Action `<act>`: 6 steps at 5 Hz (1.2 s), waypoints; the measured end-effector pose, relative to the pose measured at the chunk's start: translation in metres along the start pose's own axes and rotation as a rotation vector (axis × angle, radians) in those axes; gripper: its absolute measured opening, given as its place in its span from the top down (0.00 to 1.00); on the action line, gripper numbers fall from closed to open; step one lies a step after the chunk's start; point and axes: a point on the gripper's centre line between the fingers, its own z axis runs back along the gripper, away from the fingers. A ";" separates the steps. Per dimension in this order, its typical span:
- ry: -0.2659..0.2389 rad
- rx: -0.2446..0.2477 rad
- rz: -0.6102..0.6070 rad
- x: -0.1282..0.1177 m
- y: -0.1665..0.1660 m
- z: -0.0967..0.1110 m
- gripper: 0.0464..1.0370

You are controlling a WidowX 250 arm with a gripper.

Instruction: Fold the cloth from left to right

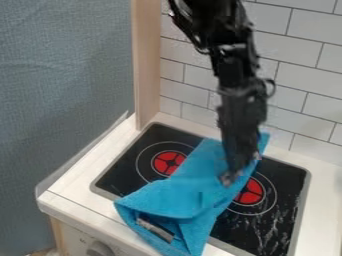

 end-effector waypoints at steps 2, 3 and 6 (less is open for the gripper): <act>0.011 0.003 0.021 0.000 0.000 -0.007 0.56; 0.009 -0.007 0.023 0.000 -0.002 -0.006 0.25; -0.060 0.057 -0.028 0.009 -0.016 0.057 0.04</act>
